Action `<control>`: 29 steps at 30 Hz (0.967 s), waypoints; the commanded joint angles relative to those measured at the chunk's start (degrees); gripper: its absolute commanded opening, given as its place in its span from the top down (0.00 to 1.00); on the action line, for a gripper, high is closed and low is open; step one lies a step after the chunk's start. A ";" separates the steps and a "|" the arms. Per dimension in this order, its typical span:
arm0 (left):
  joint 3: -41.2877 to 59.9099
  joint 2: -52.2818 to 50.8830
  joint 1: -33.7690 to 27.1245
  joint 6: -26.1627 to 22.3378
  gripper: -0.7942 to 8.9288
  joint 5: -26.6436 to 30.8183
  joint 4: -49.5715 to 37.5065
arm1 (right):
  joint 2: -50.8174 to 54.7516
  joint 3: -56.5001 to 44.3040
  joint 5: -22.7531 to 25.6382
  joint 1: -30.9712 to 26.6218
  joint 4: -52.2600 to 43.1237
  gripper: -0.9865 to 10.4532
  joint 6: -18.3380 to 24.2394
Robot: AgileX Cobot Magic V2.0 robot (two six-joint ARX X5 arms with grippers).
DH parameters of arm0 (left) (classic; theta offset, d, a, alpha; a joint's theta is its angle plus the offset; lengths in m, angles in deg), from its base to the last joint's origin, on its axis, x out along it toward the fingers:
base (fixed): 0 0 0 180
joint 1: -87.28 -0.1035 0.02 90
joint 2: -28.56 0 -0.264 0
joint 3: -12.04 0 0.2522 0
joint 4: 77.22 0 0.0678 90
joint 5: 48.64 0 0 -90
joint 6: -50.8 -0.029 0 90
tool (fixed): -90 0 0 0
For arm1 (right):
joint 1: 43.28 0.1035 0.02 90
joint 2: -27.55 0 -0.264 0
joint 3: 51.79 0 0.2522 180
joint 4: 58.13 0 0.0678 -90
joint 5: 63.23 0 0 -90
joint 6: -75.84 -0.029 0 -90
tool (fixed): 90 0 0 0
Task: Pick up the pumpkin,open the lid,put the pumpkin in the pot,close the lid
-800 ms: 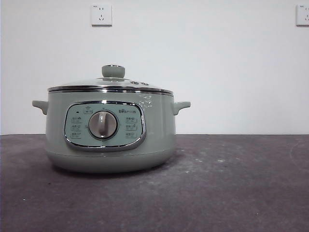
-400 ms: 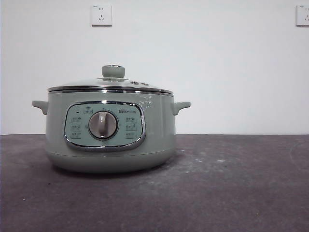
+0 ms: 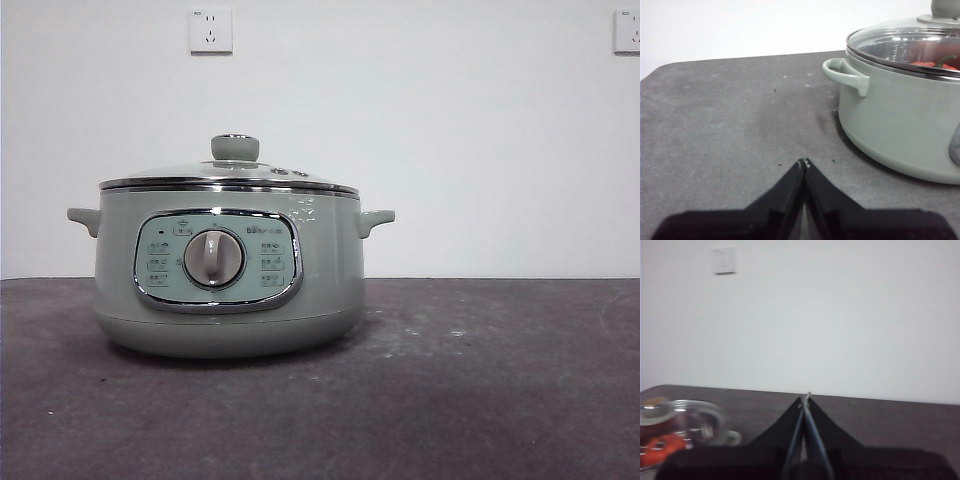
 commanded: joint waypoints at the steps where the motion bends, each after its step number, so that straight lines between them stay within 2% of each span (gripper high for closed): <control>1: 0.90 -0.17 -0.17 0.33 0.92 0.22 -0.04 | 2.62 -7.28 3.06 -0.07 -4.68 0.91 -1.22; 8: 0.90 -0.17 -0.17 0.33 0.92 0.22 -0.04 | 7.85 -18.60 2.99 -0.02 -7.69 0.91 -1.22; 14: 0.90 -0.17 -0.17 0.33 0.92 0.22 -0.04 | 10.05 -23.43 3.02 0.02 -7.28 0.91 -1.20; 29: 0.90 -0.17 -0.17 0.33 0.92 0.22 -0.04 | 10.05 -24.41 2.73 0.02 4.00 0.91 -1.70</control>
